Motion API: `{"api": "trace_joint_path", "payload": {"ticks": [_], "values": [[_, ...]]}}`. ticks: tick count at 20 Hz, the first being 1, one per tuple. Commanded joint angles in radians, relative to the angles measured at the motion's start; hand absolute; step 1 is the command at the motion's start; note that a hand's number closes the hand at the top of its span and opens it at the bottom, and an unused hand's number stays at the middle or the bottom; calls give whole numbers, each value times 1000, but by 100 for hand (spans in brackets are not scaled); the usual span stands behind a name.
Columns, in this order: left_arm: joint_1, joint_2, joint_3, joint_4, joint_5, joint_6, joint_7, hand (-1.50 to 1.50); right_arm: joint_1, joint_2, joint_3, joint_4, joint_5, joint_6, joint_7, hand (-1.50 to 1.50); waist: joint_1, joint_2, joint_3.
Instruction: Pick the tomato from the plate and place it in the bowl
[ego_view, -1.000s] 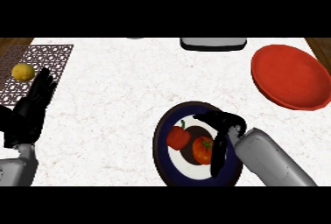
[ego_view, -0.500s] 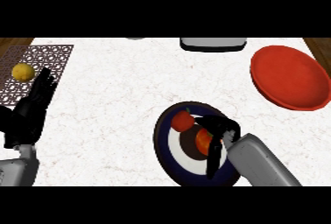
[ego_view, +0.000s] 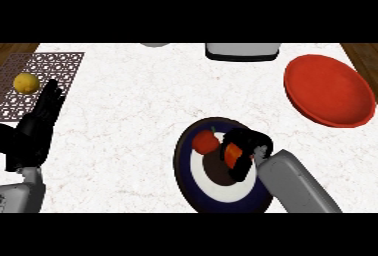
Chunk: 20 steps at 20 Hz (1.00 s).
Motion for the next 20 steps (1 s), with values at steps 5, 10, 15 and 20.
{"api": "trace_joint_path", "payload": {"ticks": [5,10,15,20], "values": [[6,4,20,18,-6,-21,-26,0,-10,62,1,146,108,-77,-108,150,11,25,16],[22,-40,-25,-16,-22,-5,-18,0,-174,-35,-75,188,298,-324,-154,150,28,28,17],[-33,5,9,-21,-9,-23,49,0,-204,-40,-66,287,447,-552,-219,150,21,27,17],[-21,-20,10,-8,-24,-1,34,0,-244,-68,-57,155,537,-573,-111,150,-2,19,16]]}}
